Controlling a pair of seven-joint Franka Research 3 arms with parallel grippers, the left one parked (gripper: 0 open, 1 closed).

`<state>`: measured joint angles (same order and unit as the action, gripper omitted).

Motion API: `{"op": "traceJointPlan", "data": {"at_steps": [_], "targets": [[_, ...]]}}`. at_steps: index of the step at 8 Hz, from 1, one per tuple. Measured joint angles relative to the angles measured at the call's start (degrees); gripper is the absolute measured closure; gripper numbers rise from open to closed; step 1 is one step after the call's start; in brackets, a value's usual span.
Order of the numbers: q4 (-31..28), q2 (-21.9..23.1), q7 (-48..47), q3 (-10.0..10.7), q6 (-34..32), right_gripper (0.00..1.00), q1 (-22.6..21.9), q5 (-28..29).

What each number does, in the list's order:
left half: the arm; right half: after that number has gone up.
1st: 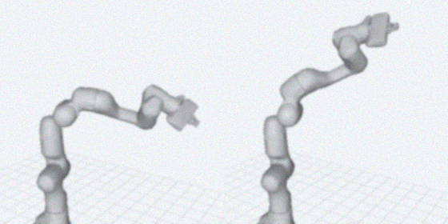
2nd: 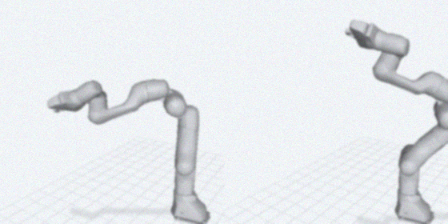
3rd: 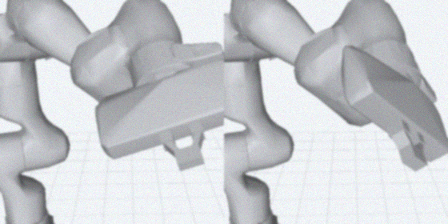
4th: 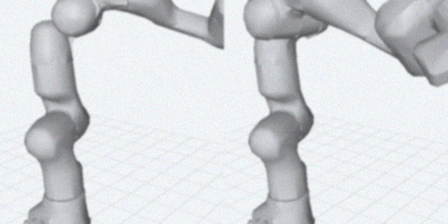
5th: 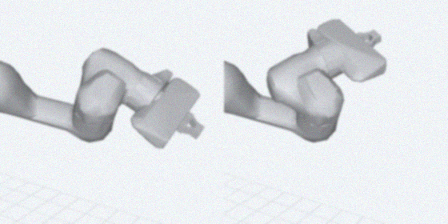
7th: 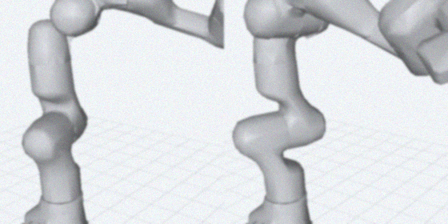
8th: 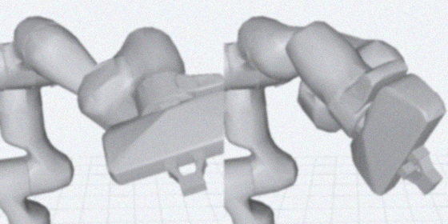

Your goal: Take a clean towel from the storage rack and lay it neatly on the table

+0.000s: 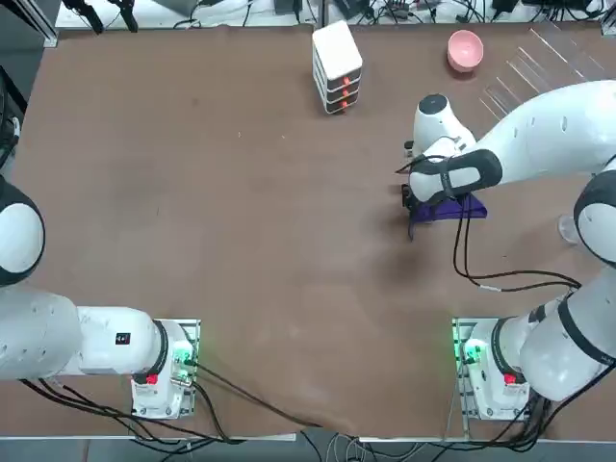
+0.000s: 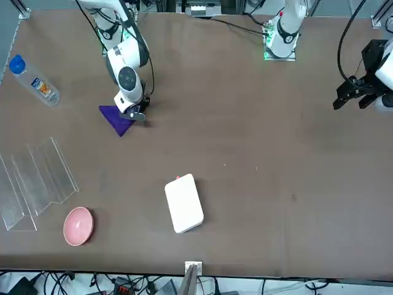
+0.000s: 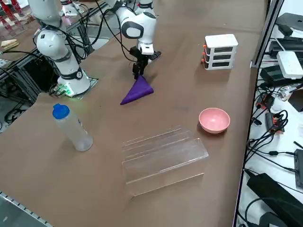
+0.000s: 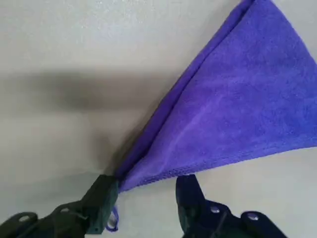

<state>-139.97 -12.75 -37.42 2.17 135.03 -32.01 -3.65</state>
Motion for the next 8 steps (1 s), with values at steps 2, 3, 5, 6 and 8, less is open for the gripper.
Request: {"op": "traceJointPlan", "data": {"at_steps": [2, 3, 5, 6, 8], "targets": [[0.0, -0.2, 0.0, 0.0, 0.1, 0.26, -0.1, 0.0], [0.0, -0.4, 0.0, 0.0, 0.4, 0.26, -0.1, 0.0], [0.0, -0.7, 0.0, 0.0, 0.6, 0.26, -0.2, 0.0], [0.0, -1.0, 0.0, 0.0, 0.7, 0.26, -0.3, 0.0], [0.0, -1.5, -0.1, 0.0, 1.1, 0.29, -0.4, 0.0]]}}
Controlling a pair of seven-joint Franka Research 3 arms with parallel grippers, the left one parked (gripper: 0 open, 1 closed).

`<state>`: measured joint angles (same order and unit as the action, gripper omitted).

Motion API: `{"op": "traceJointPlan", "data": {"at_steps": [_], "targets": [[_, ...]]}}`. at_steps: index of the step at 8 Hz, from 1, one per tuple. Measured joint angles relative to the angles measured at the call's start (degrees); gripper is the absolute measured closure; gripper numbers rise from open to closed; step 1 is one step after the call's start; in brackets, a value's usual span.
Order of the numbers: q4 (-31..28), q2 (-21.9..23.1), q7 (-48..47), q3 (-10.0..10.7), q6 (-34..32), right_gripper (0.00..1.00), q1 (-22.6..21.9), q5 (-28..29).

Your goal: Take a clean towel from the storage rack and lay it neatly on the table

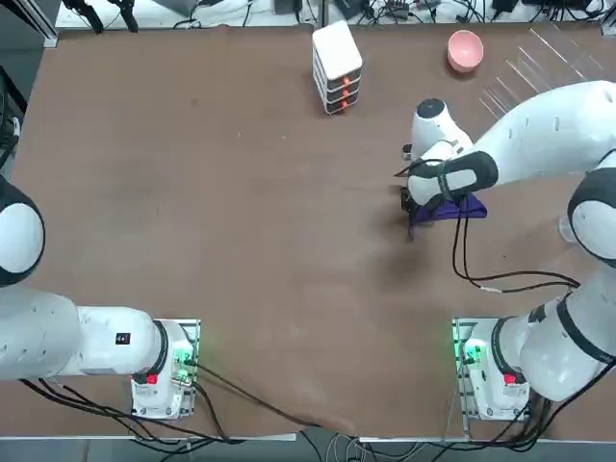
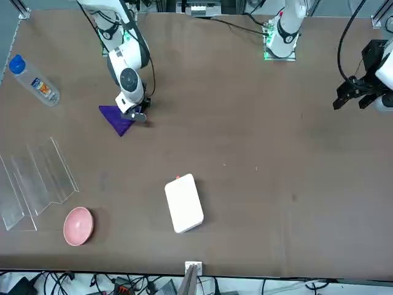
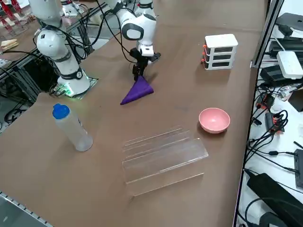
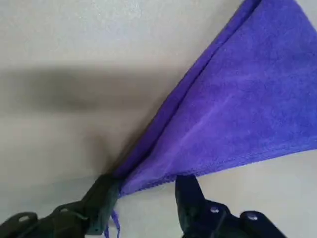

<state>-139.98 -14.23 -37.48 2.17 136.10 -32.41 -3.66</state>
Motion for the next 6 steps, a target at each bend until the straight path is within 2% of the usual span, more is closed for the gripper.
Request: {"op": "traceJointPlan", "data": {"at_steps": [2, 4, 6], "targets": [[0.1, 0.0, 0.0, 0.0, 0.1, 0.33, -0.1, 0.0], [0.3, 0.2, -0.1, 0.0, 0.1, 0.51, -0.2, 0.0], [0.4, 0.2, -0.4, 0.0, 0.1, 0.64, -0.2, 0.0]]}}
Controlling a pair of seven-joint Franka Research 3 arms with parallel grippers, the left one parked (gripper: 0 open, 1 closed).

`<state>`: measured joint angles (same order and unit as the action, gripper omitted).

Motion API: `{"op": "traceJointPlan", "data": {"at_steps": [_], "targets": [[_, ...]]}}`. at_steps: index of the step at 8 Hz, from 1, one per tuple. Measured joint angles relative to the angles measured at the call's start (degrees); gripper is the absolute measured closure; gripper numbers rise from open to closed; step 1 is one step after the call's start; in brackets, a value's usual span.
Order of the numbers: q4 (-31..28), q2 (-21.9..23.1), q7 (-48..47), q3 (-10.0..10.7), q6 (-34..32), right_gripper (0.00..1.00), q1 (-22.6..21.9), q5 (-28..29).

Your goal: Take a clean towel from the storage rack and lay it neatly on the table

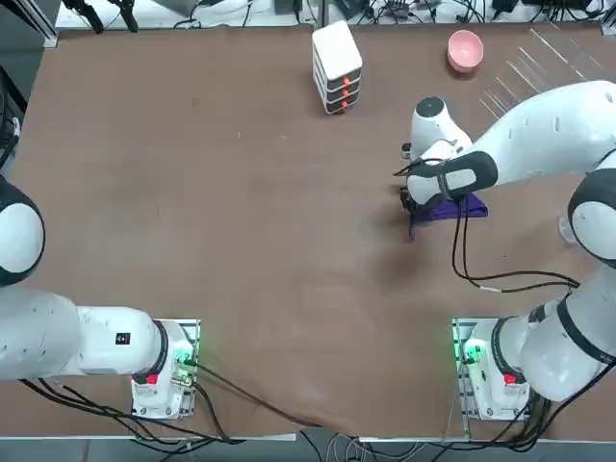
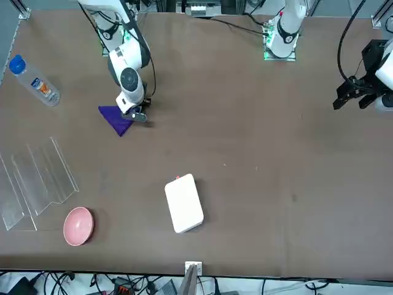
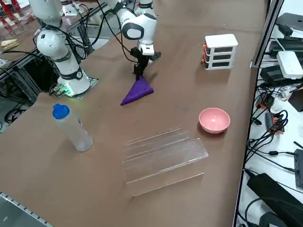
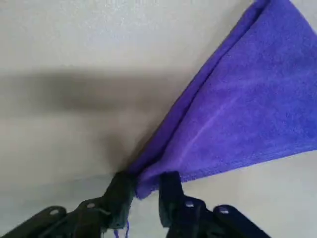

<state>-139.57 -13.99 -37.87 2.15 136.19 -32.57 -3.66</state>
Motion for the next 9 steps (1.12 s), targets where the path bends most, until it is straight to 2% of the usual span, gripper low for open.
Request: {"op": "traceJointPlan", "data": {"at_steps": [1, 4, 7, 9], "targets": [[0.0, 0.0, -0.2, 0.0, 0.0, 0.67, 0.0, 0.0], [0.3, 0.1, -0.2, 0.0, -0.6, 0.67, 0.0, 0.0], [1.2, 0.1, -0.3, 0.0, -1.8, 0.75, 0.0, 0.0], [1.2, 0.1, -0.3, 0.0, -1.9, 0.85, 0.0, 0.0]]}}
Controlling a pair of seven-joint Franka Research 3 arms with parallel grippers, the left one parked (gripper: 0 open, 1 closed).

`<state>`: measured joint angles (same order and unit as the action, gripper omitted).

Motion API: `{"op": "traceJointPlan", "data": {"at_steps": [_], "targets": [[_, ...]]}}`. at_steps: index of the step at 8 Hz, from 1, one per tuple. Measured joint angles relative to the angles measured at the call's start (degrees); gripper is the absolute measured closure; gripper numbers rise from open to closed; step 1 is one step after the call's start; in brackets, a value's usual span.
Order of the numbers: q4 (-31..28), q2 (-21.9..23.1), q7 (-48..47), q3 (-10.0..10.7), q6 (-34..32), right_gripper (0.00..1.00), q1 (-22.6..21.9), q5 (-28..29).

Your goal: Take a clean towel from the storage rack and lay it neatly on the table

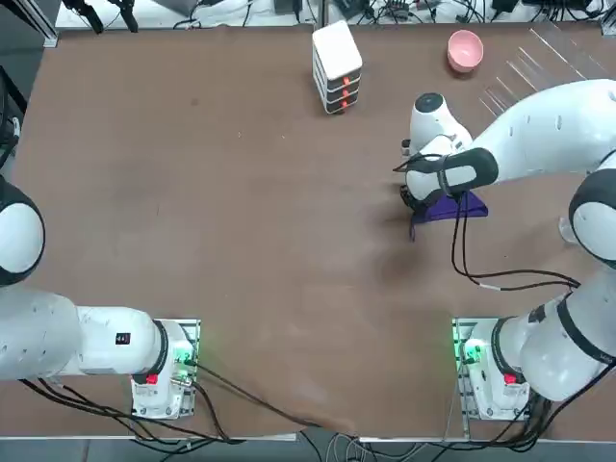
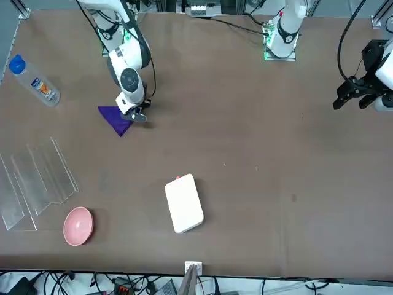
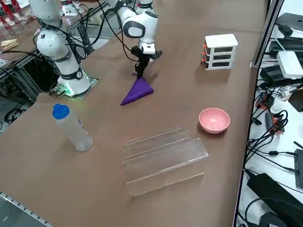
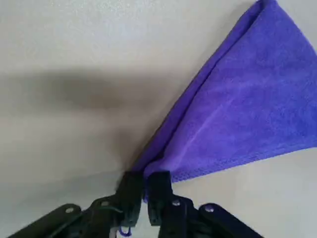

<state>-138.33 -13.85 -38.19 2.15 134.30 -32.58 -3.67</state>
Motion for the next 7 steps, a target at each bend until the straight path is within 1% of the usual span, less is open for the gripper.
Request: {"op": "traceJointPlan", "data": {"at_steps": [1, 2, 4, 6, 7], "targets": [[0.0, 0.0, 0.0, 0.0, -0.2, 0.89, 0.0, 0.0], [0.2, 0.0, 0.0, 0.0, -1.2, 0.90, 0.0, 0.0], [1.2, 0.4, 0.0, 0.0, -4.0, 0.96, 0.0, 0.0], [4.1, 0.9, 0.5, 0.1, -7.9, 0.98, 0.0, -0.2], [6.4, 1.0, 1.6, 0.4, -11.5, 0.98, 0.2, -0.3]]}}
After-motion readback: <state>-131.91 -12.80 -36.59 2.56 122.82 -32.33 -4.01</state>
